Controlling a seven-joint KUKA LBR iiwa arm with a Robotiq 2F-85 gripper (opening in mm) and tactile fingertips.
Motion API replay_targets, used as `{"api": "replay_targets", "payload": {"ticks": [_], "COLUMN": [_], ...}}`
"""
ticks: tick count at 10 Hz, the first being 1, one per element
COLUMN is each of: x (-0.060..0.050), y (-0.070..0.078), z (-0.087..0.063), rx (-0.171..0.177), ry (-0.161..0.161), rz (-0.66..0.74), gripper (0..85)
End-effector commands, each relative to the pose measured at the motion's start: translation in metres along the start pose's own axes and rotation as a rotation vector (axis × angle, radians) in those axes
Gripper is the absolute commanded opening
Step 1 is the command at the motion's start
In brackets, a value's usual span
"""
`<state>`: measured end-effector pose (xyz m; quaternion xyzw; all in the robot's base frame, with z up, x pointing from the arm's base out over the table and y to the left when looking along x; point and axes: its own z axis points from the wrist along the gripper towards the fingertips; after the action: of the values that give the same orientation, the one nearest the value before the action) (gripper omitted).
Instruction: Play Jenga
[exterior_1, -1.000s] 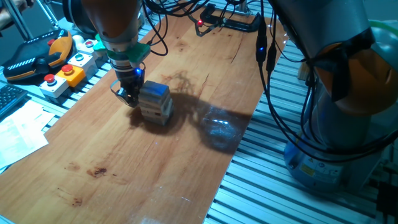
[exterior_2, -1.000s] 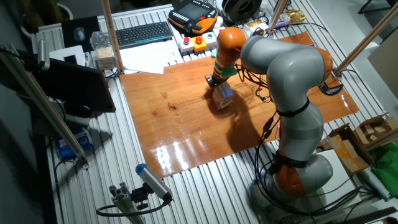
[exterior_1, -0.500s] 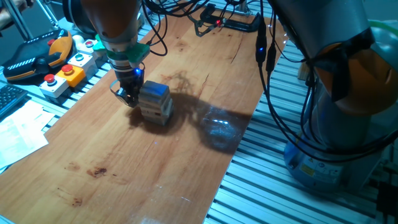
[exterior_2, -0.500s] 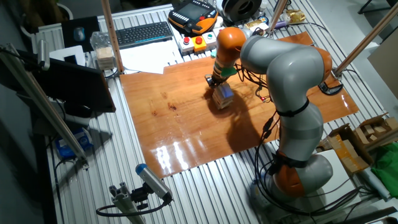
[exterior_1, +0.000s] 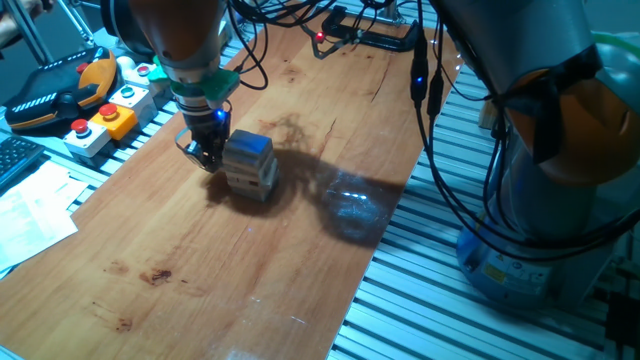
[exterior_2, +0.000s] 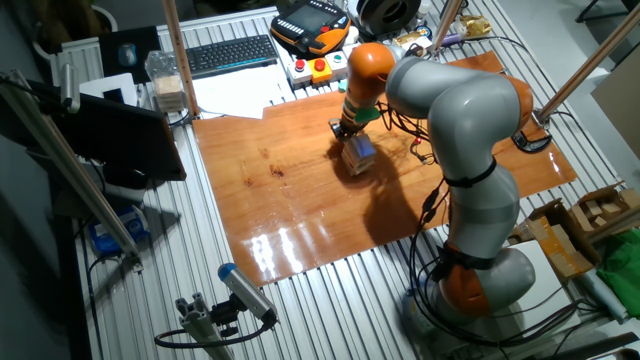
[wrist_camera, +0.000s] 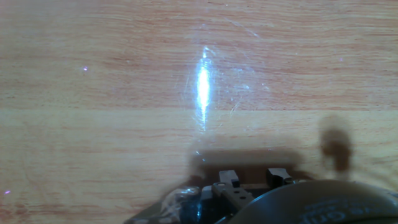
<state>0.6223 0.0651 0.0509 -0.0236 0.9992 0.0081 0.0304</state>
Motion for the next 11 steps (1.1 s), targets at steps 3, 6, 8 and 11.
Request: {"api": "replay_targets", "payload": {"ticks": [3,6,8,11], "x": [-0.0011,-0.0031,-0.0042,-0.0052], "y": [0.0001,0.0005,0.0007,0.0009], "z": [0.0007,0.0011,0.0008,-0.0003], "rx": [0.001,0.004,0.004,0.007], "ry": [-0.001,-0.001,-0.001,-0.001], "rz": [-0.002,-0.002,-0.002,-0.002], "gripper": [1.0,1.0,1.0,1.0]}}
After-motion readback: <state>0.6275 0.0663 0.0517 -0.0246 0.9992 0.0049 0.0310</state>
